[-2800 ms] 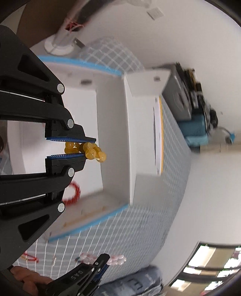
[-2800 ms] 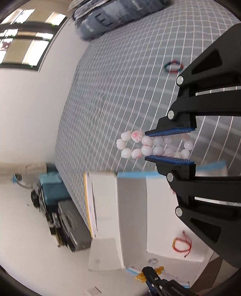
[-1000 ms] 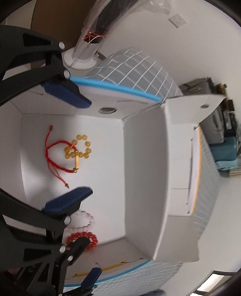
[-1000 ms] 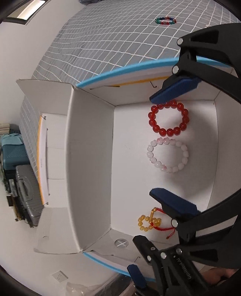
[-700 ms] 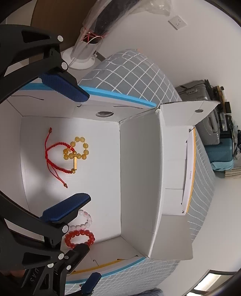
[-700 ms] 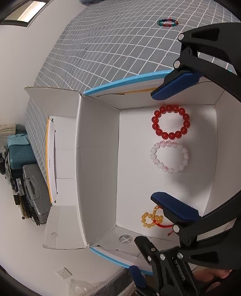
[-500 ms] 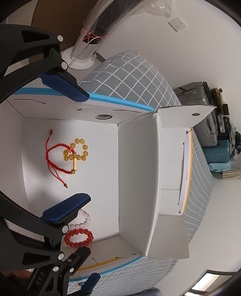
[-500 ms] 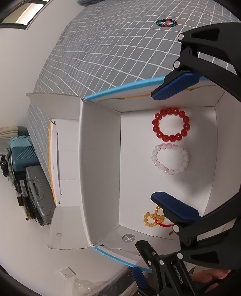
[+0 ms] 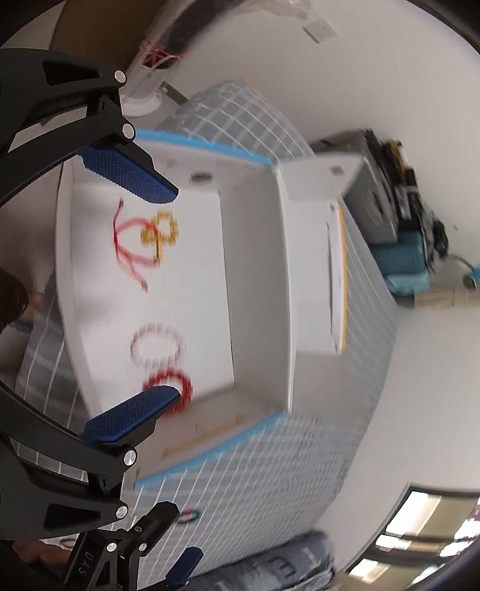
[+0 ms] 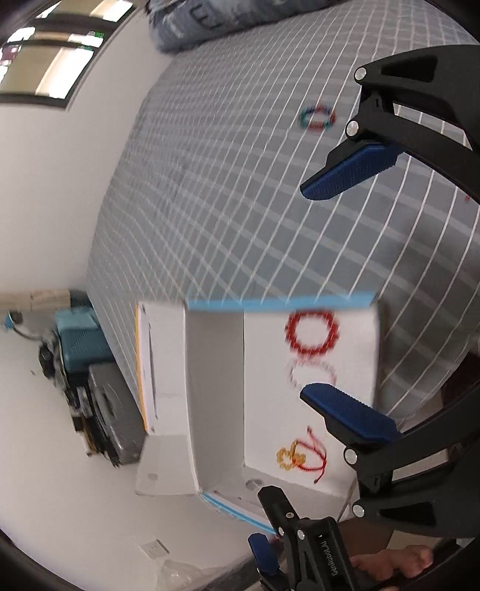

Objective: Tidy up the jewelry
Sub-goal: 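Move both tools back over the pearl pin and wooden bead bracelet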

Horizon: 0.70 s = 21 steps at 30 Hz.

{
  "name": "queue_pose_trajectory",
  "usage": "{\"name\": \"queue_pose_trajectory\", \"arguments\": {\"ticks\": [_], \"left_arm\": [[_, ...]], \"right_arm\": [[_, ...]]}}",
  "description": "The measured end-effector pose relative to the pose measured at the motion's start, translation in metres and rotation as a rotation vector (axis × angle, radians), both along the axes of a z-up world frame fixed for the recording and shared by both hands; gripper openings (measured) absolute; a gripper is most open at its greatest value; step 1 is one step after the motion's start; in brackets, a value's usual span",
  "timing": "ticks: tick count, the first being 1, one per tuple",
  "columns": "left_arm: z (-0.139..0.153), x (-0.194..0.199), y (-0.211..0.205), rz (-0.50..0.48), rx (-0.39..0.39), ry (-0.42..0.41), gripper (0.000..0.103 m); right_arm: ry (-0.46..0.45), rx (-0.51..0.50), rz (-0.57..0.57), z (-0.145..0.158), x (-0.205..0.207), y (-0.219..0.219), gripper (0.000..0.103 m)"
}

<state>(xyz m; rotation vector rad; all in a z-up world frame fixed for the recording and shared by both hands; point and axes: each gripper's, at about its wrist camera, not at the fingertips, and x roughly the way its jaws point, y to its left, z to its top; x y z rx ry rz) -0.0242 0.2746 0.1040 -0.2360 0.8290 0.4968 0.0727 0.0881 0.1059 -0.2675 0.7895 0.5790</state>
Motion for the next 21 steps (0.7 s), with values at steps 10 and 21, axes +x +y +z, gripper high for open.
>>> {"name": "queue_pose_trajectory", "arguments": {"ticks": [10,21], "left_arm": [[0.006,0.053,-0.115,-0.214,-0.010,-0.020,0.097],[-0.047,0.122,-0.243,-0.426,-0.074,0.045,0.097]], "right_arm": [[-0.017,-0.009,-0.194,0.007,0.011,-0.139,0.095],[0.058,-0.055,-0.382,-0.046,0.011,-0.255,0.095]]}}
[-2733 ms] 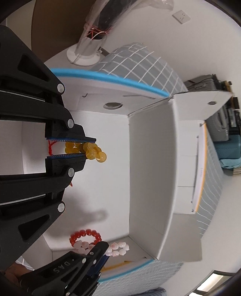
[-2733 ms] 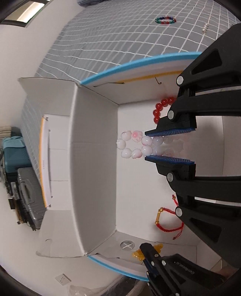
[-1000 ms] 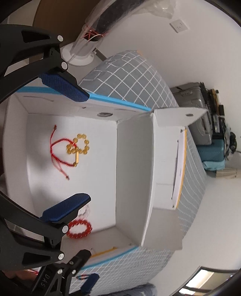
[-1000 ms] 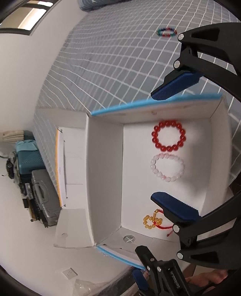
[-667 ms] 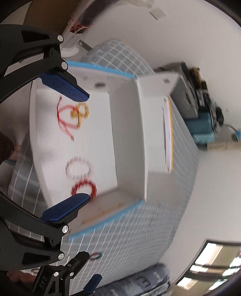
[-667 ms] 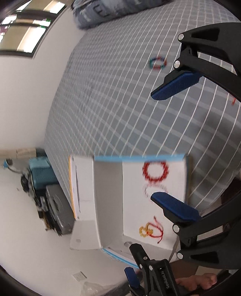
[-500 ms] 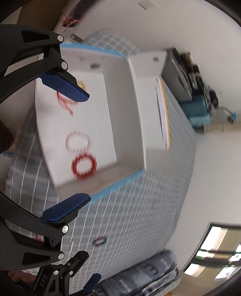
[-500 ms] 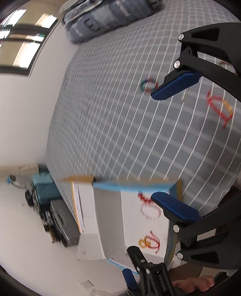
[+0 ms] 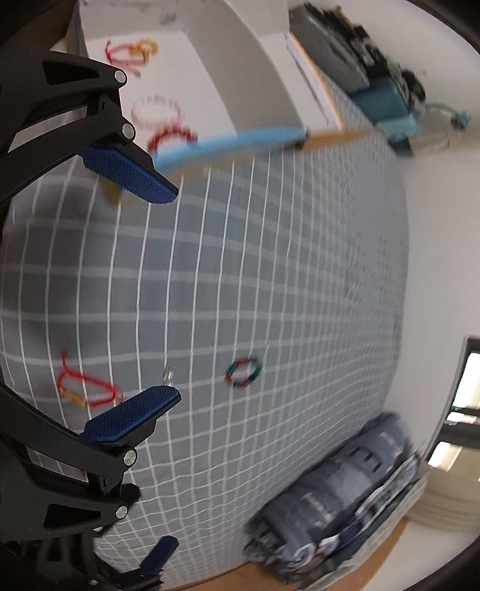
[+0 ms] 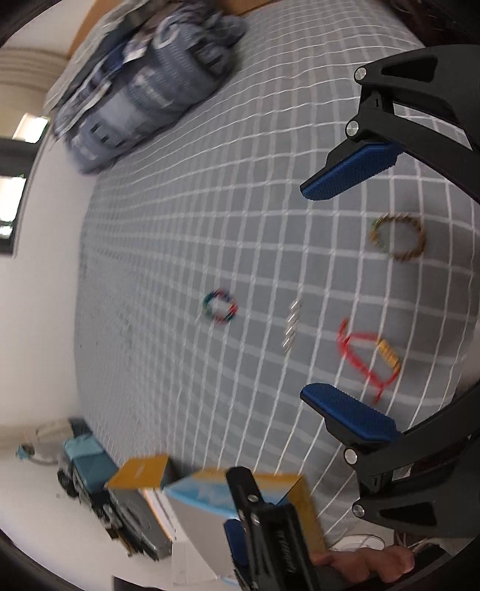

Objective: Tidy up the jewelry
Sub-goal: 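Move both tools back over the pearl pin and wooden bead bracelet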

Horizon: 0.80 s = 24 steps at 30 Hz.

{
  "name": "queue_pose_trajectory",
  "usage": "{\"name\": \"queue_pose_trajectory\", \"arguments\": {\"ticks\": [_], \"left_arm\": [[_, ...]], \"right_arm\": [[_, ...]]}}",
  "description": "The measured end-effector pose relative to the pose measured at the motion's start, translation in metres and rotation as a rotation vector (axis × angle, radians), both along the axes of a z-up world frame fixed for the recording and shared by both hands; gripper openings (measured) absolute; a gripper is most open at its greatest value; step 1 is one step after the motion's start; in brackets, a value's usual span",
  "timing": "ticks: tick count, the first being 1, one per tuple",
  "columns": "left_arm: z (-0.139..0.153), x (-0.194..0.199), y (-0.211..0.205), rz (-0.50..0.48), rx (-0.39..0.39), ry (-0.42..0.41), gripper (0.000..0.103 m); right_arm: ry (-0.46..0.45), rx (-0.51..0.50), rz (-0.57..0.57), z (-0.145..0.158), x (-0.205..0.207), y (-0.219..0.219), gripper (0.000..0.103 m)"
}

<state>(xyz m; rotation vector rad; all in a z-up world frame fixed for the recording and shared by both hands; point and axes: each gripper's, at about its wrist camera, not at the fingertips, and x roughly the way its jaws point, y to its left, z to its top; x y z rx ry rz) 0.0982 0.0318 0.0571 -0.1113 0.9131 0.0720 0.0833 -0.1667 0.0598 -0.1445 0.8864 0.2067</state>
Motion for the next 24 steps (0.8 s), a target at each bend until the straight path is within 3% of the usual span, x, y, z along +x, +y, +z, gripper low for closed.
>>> {"name": "queue_pose_trajectory", "arguments": {"ticks": [7,11,18,24], "left_arm": [[-0.041,0.033,-0.040,-0.086,-0.040,0.058,0.097],[-0.063,0.051,-0.065,-0.103,-0.002,0.084,0.097],[-0.103,0.081,-0.090,-0.116,0.028,0.149,0.097],[-0.120,0.093,-0.108,-0.133,0.044,0.145,0.097]], "right_arm": [[0.087,-0.007,-0.063,-0.055,-0.001,-0.041,0.095],[0.126,0.004,-0.070,-0.080,-0.003,-0.051,0.095],[0.171,0.037,-0.064,-0.104,-0.004,-0.060,0.095],[0.215,0.055,-0.047,-0.125,0.002,-0.060,0.095]]}}
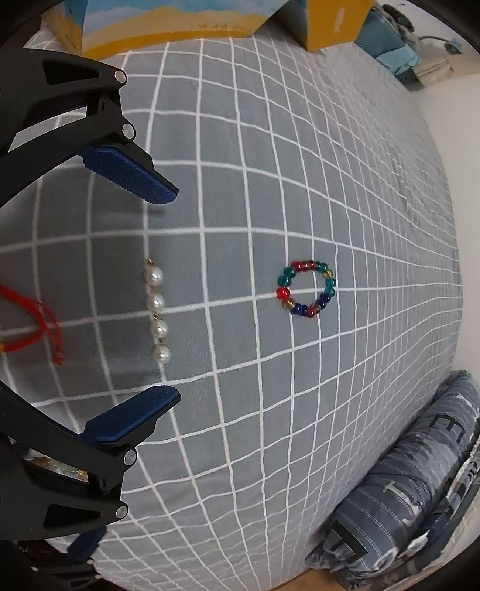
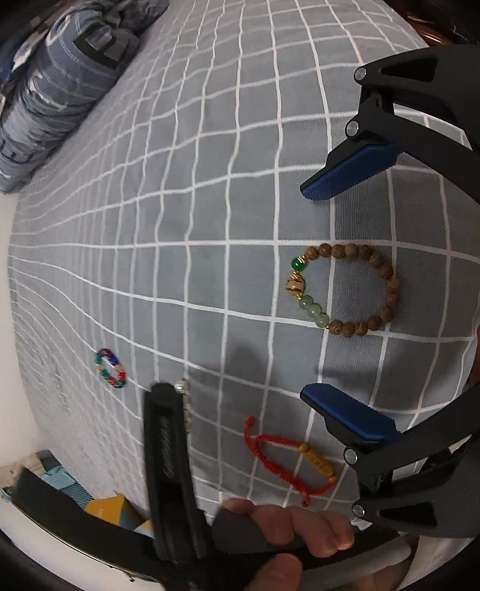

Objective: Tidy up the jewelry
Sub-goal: 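Move both tools back over the pearl pin and wooden bead bracelet, then grasp the pearl pin with the left tool while the right tool grasps the wooden bead bracelet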

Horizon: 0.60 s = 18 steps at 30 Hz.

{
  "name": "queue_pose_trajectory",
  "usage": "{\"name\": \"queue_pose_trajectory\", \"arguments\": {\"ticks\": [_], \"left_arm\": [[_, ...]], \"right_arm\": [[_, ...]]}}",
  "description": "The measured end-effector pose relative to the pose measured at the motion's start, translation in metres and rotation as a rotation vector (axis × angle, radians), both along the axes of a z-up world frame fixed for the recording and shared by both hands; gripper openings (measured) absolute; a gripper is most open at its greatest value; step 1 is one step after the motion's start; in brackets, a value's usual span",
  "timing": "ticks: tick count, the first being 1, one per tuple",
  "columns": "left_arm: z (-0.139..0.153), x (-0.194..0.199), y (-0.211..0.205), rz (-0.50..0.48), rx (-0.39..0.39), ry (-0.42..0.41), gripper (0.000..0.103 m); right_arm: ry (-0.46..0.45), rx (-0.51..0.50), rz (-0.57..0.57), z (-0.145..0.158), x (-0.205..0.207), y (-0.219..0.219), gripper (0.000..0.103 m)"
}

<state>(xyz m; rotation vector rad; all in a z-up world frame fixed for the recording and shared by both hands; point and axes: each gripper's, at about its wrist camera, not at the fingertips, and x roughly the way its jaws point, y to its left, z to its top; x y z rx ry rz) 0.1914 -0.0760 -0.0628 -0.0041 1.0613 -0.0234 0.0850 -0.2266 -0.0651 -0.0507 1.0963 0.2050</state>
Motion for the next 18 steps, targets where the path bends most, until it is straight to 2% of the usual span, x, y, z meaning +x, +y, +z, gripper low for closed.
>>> {"name": "queue_pose_trajectory", "arguments": {"ticks": [5,13,16,18], "left_arm": [[-0.013,0.008,-0.009,-0.002,-0.008,0.038,0.097],[-0.026,0.016,-0.012,0.039,0.003,0.066,0.096],[-0.026,0.016,-0.010,0.051,-0.003,0.079,0.093],[-0.027,0.012,-0.008,0.057,-0.009,0.085,0.087]], "right_arm": [[0.028,0.015,0.015,-0.011,0.001,-0.003,0.095],[0.025,0.057,0.024,-0.016,0.001,-0.010,0.095],[0.022,0.046,0.023,-0.018,0.000,-0.008,0.095],[0.023,0.031,0.026,-0.017,-0.001,-0.005,0.092]]}}
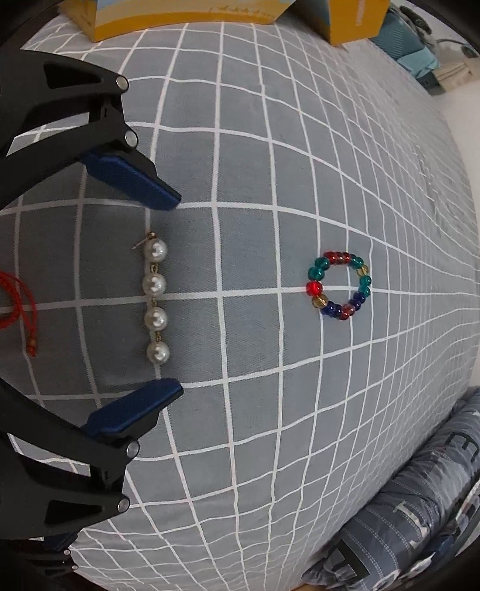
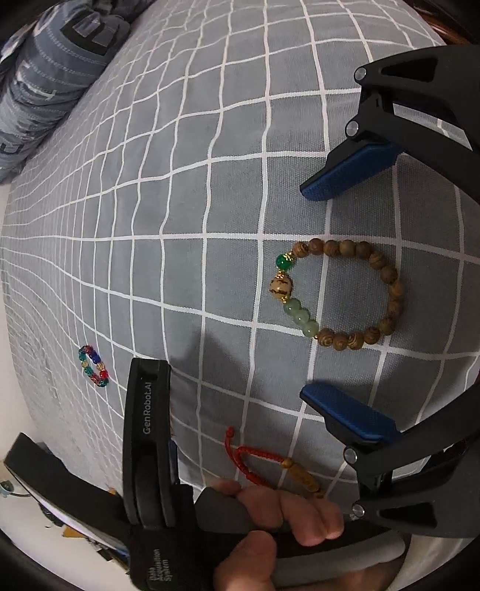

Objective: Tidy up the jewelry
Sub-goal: 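Grasp the pearl pin with the left tool while the right tool grasps the wooden bead bracelet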

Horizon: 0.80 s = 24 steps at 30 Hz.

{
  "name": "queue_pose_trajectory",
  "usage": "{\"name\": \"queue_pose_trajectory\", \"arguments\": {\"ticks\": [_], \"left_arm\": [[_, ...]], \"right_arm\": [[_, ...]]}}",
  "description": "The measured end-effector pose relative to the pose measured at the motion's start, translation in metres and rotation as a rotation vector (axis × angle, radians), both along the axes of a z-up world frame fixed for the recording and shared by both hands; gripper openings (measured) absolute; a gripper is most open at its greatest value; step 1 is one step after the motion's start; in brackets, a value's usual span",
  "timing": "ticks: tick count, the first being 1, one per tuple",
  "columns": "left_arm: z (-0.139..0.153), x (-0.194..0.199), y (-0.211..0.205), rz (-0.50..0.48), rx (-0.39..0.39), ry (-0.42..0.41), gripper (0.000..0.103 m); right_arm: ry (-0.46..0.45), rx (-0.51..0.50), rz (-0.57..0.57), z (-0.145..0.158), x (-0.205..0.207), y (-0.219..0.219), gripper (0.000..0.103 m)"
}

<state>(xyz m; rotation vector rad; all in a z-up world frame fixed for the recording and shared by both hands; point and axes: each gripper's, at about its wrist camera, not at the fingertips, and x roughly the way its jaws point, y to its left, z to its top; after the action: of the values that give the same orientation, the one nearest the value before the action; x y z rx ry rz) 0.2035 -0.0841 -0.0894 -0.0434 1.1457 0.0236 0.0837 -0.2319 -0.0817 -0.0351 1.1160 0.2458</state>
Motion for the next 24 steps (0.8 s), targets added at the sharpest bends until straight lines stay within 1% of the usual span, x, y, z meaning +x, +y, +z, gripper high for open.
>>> {"name": "queue_pose_trajectory", "arguments": {"ticks": [1,4,6,7,9,10,12,13,14,15,16,17,18,24], "left_arm": [[0.000,-0.001,0.001,0.004,0.001,0.005,0.086],[0.001,-0.009,0.006,0.012,0.004,0.009,0.076],[0.001,-0.013,0.014,0.012,-0.002,0.010,0.066],[0.002,-0.014,0.015,0.012,-0.004,0.011,0.063],[0.003,-0.015,0.017,0.013,-0.011,0.011,0.054],[0.004,-0.016,0.019,0.013,-0.013,0.009,0.053],[0.006,-0.016,0.018,0.016,-0.006,0.005,0.043],[0.007,-0.015,0.015,0.013,0.002,0.001,0.039],[0.008,-0.016,0.015,0.007,0.004,-0.003,0.030],[0.009,-0.015,0.012,0.004,0.002,-0.004,0.023],[0.009,-0.016,0.012,0.003,0.001,-0.006,0.023],[0.010,-0.017,0.011,0.002,0.002,-0.010,0.023],[0.010,-0.017,0.011,0.001,0.001,-0.013,0.022],[0.013,-0.018,0.011,0.010,-0.013,-0.021,0.022]], "right_arm": [[0.001,0.000,0.003,0.001,-0.001,0.001,0.091],[0.003,-0.004,-0.005,0.002,-0.001,0.000,0.084],[0.005,-0.009,-0.013,0.002,-0.001,-0.002,0.077],[0.007,-0.010,-0.018,0.003,-0.001,-0.002,0.076],[0.010,-0.020,-0.029,0.004,0.000,-0.003,0.066],[0.008,-0.025,-0.032,0.004,0.000,-0.004,0.063],[0.005,-0.033,-0.035,0.006,0.000,-0.003,0.051],[0.005,-0.041,-0.039,0.006,0.001,-0.003,0.049],[0.006,-0.044,-0.040,0.006,0.001,-0.003,0.042],[0.007,-0.055,-0.041,0.007,0.001,-0.002,0.033],[0.005,-0.068,-0.044,0.007,0.001,-0.002,0.026],[0.002,-0.071,-0.050,0.008,0.002,-0.003,0.014],[0.002,-0.066,-0.062,0.008,0.003,-0.005,0.009],[-0.019,-0.059,-0.073,0.013,0.001,-0.005,0.008]]}}
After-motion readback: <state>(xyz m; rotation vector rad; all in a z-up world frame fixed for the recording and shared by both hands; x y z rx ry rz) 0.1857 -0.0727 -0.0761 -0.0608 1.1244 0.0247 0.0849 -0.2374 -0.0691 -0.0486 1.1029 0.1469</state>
